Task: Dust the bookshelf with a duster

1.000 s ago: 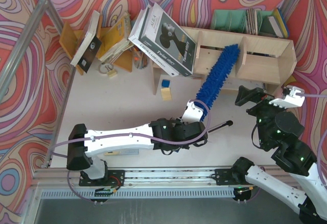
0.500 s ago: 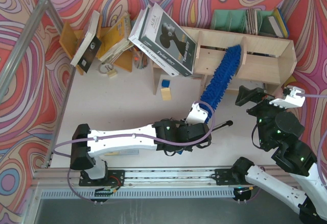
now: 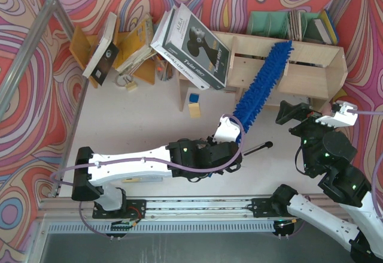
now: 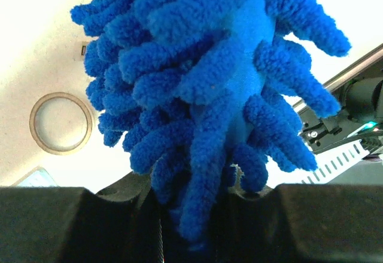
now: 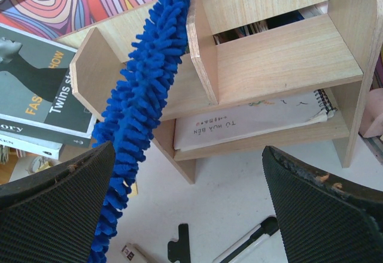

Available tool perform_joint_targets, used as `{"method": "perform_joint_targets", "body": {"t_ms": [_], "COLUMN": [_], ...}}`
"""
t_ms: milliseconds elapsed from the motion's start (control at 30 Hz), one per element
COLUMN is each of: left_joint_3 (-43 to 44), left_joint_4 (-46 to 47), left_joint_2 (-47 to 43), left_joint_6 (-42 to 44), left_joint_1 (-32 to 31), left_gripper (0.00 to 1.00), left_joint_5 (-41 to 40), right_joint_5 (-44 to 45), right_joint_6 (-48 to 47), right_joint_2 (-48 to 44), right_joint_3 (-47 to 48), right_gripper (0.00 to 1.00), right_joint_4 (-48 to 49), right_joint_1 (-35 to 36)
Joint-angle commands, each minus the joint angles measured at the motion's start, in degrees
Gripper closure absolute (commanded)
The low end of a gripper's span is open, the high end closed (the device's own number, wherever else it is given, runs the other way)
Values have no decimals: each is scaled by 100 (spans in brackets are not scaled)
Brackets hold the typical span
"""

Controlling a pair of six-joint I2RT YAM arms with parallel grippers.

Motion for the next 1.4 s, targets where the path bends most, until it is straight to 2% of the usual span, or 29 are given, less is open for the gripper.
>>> {"method": "perform_joint_targets", "body": {"t_ms": [0, 633, 933, 1067, 1367], "left_joint_3": [218, -515, -243, -157, -602], "left_joint_4": [359, 74, 285, 64, -444], "left_joint_2": [-34, -250, -212, -164, -686], "left_joint_6": [285, -299, -365, -545, -1322], "left_joint_1": [-14, 154, 267, 350, 398], "left_gripper": [100, 100, 100, 100, 100], "left_joint_5": [-261, 23, -239, -448, -854], "right_joint_5": [144, 115, 86, 95, 118], "right_joint_6": [-39, -96, -3, 21, 58], "right_joint_2": [-57, 38, 30, 10, -95], "right_joint_3": [74, -7, -19, 43, -101], "right_gripper": [1, 1, 1, 1, 1], "right_joint_4": [-18, 121, 64, -22, -22], "right_joint_1": [23, 23, 23, 21, 23]}}
